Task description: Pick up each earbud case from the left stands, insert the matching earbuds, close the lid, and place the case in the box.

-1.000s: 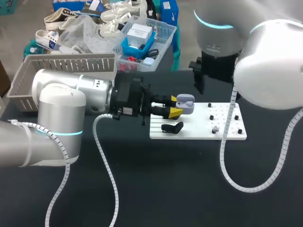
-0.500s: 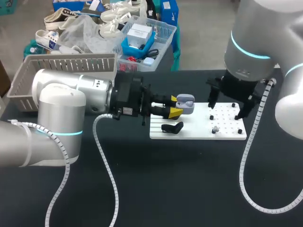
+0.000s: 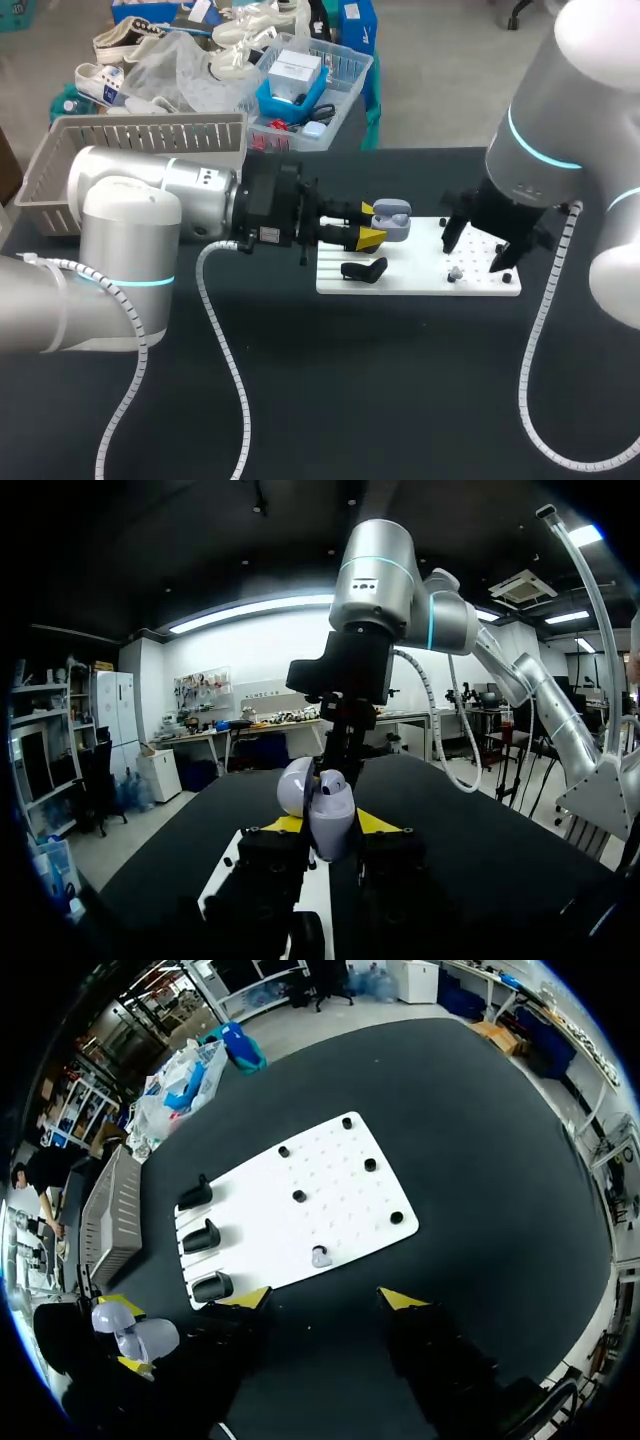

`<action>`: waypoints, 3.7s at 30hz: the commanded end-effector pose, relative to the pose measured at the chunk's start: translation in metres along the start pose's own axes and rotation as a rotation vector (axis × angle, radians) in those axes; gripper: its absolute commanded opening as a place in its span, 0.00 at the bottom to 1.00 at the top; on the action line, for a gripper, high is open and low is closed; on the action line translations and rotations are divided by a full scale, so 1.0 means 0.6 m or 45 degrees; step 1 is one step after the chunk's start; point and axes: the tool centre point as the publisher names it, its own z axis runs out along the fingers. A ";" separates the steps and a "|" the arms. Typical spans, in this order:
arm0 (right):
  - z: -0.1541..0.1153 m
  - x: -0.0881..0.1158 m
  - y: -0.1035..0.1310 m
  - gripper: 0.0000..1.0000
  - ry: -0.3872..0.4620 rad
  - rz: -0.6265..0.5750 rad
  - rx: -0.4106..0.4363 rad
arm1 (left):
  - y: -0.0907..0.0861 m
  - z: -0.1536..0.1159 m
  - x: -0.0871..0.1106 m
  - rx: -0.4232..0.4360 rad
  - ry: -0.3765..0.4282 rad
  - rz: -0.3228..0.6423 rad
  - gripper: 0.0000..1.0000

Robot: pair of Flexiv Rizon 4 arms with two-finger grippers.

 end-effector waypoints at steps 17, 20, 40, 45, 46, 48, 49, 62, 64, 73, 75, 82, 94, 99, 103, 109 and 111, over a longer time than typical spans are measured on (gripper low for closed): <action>0.078 -0.001 0.004 0.54 0.051 -0.025 0.006 | 0.002 0.001 0.001 0.000 -0.001 0.001 0.00; 0.084 0.001 0.003 0.49 0.056 -0.019 0.004 | 0.002 0.001 0.001 0.000 -0.001 0.001 0.00; 0.109 -0.005 -0.001 0.37 0.056 0.007 -0.005 | 0.002 0.001 0.001 0.000 -0.001 0.001 0.00; 0.114 -0.008 0.000 0.37 0.059 0.000 -0.002 | 0.002 0.001 0.001 0.000 -0.001 0.001 0.00; 0.114 -0.009 0.001 0.37 0.060 0.000 -0.002 | 0.002 0.001 0.001 0.000 -0.001 0.001 0.00; 0.115 -0.011 0.002 0.36 0.060 0.000 -0.004 | 0.002 0.001 0.001 0.000 -0.001 0.001 0.00; 0.115 -0.012 0.002 0.35 0.060 -0.001 -0.004 | 0.002 0.001 0.001 0.000 -0.001 0.001 0.00; 0.119 -0.016 0.002 0.28 0.070 -0.008 0.001 | 0.002 0.001 0.001 0.000 -0.001 0.001 0.00; 0.118 -0.016 0.002 0.19 0.071 -0.007 -0.001 | 0.002 0.001 0.001 0.000 -0.001 0.001 0.00; 0.121 -0.017 -0.001 0.10 0.081 -0.005 0.001 | 0.002 0.001 0.001 0.000 -0.001 0.001 0.00; 0.121 -0.018 -0.001 0.00 0.082 -0.005 -0.001 | 0.002 0.001 0.001 0.000 -0.001 0.001 0.00; 0.108 -0.019 0.001 0.00 0.099 -0.005 -0.052 | 0.002 0.001 0.001 0.000 -0.001 0.001 0.00; 0.051 -0.025 -0.009 0.00 0.074 0.019 -0.122 | 0.002 0.001 0.001 0.000 -0.001 0.001 0.00; 0.018 -0.029 -0.012 0.00 0.016 0.024 -0.123 | 0.002 0.001 0.001 0.000 -0.001 0.001 0.00; -0.013 -0.031 -0.010 0.00 -0.037 0.015 -0.127 | 0.002 0.001 0.001 0.000 -0.001 0.001 0.00; -0.075 -0.025 0.012 0.00 -0.133 -0.043 -0.134 | 0.002 0.001 0.001 0.000 -0.001 0.001 0.00; -0.101 -0.020 0.026 0.00 -0.166 -0.077 -0.151 | 0.002 0.001 0.001 0.000 -0.001 0.001 0.00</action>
